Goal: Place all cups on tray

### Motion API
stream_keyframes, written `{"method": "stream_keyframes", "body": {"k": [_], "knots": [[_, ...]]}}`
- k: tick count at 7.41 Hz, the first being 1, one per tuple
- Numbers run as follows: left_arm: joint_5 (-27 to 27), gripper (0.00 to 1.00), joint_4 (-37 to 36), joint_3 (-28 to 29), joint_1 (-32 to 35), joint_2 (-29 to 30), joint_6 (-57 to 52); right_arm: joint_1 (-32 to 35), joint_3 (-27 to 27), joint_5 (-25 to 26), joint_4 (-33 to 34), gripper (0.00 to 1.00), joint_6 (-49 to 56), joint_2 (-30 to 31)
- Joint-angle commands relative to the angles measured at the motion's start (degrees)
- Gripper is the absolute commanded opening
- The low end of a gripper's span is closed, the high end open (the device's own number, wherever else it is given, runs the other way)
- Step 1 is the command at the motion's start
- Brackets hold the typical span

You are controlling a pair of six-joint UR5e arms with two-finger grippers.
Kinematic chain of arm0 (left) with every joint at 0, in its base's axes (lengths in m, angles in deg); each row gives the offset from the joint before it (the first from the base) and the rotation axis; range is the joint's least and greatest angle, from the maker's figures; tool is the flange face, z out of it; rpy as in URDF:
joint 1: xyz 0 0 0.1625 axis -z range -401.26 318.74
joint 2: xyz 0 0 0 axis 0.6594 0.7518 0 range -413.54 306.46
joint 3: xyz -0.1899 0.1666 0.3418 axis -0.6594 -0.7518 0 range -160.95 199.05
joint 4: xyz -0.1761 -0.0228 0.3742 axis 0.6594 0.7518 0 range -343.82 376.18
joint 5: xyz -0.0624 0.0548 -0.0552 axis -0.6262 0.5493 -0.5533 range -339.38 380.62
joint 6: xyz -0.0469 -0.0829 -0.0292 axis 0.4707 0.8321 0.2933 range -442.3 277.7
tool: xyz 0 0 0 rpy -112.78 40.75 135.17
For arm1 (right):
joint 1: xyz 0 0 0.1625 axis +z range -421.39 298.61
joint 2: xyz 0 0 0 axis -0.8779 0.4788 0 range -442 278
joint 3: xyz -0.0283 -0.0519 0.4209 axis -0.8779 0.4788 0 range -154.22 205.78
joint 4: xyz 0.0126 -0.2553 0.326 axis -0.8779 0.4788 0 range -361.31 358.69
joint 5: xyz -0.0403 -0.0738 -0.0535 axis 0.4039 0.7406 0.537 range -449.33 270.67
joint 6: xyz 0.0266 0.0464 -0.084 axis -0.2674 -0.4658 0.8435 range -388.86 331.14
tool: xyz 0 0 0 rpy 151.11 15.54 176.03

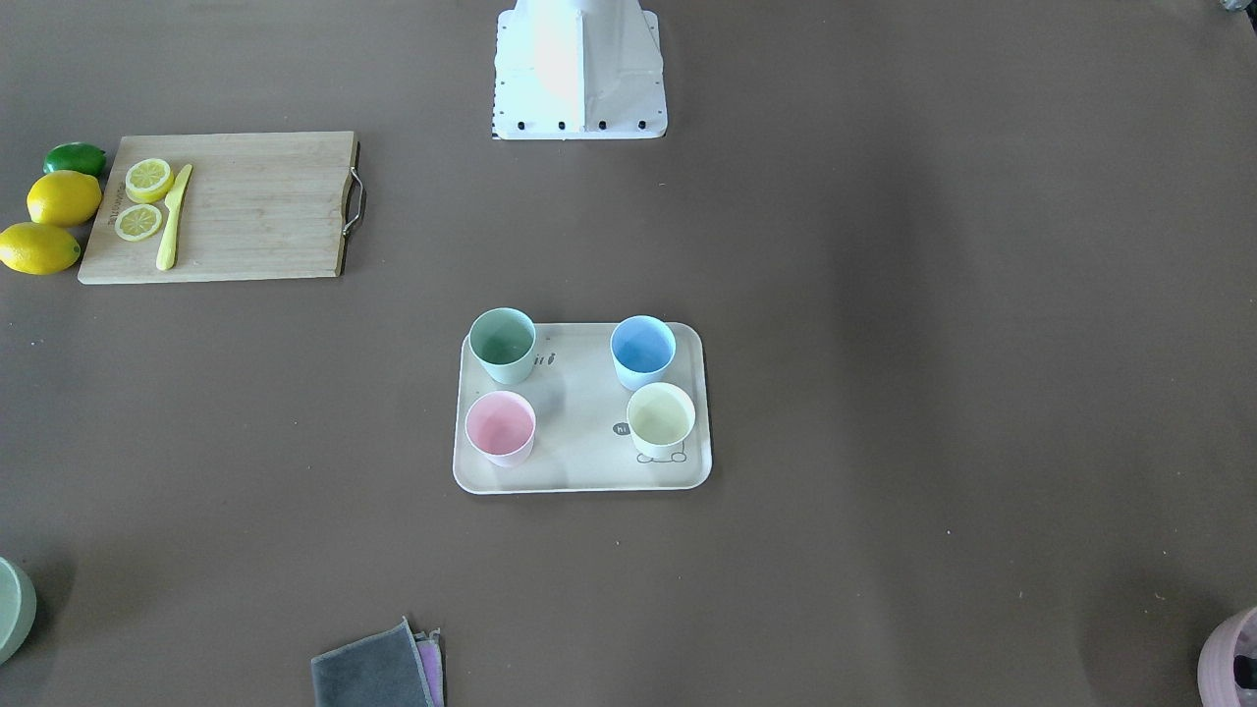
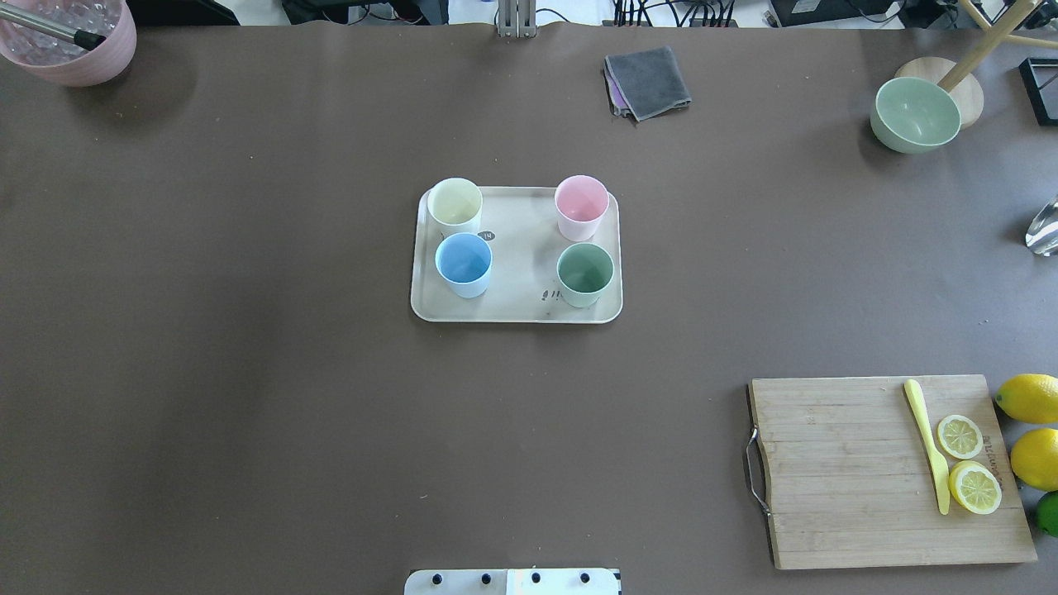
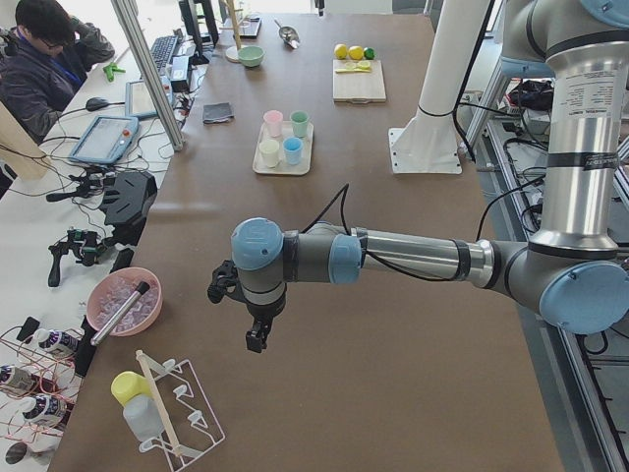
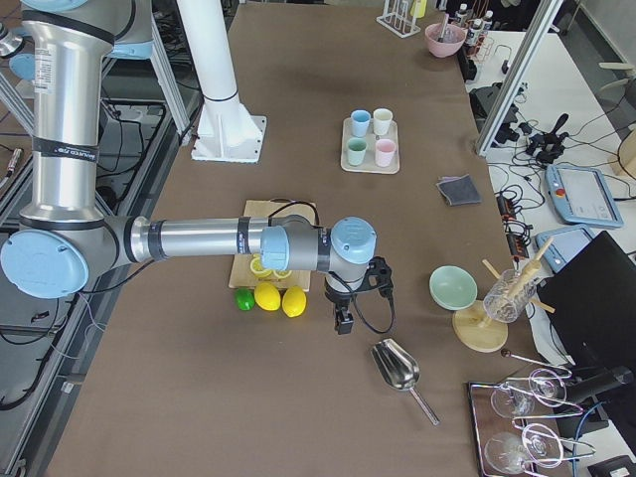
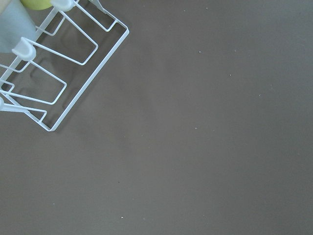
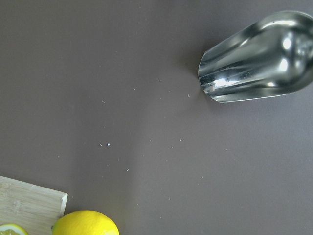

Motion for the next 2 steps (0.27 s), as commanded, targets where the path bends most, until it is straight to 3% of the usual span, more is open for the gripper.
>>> {"method": "stream_keyframes", "body": {"k": [1, 2], "knots": [[0.0, 0.98, 0.0, -0.1, 0.0, 0.0, 0.0, -0.4, -0.2, 0.0, 0.0, 1.00, 0.0, 0.0], [0.0, 0.98, -0.1, 0.0, 0.0, 0.0, 0.1, -0.4, -0.5, 0.0, -0.1, 1.00, 0.1, 0.0]]}}
